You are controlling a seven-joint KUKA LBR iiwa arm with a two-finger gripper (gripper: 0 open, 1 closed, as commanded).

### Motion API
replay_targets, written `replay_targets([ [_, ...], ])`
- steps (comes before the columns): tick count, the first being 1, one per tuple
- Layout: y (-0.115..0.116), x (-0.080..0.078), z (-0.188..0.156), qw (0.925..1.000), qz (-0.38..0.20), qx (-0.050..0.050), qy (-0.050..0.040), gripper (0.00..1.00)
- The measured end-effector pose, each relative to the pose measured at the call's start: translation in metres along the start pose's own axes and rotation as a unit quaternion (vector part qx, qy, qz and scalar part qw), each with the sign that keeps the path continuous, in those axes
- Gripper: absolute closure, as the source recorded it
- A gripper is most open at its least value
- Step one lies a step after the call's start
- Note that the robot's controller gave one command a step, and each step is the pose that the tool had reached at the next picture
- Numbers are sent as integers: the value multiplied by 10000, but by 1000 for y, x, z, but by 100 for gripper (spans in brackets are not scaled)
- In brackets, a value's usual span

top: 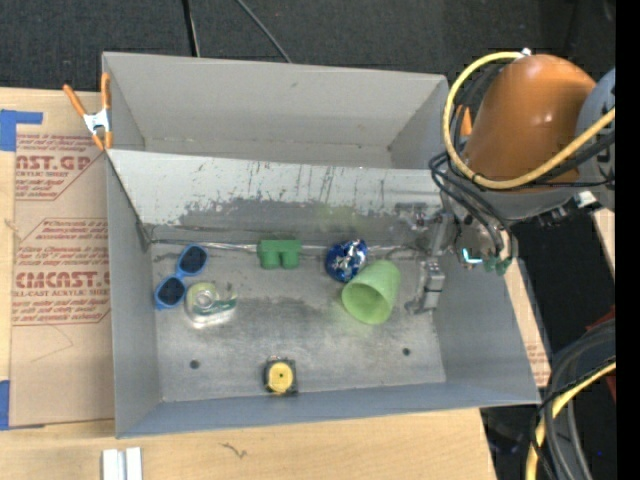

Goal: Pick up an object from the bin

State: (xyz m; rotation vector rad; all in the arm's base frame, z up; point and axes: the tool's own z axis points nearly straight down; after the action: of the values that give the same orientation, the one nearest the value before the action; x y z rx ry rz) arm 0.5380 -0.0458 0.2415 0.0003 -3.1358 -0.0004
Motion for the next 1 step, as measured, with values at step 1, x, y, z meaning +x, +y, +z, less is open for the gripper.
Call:
replay_targets([
  [1,5,-29,53,9997,252,-6,-18,0],
])
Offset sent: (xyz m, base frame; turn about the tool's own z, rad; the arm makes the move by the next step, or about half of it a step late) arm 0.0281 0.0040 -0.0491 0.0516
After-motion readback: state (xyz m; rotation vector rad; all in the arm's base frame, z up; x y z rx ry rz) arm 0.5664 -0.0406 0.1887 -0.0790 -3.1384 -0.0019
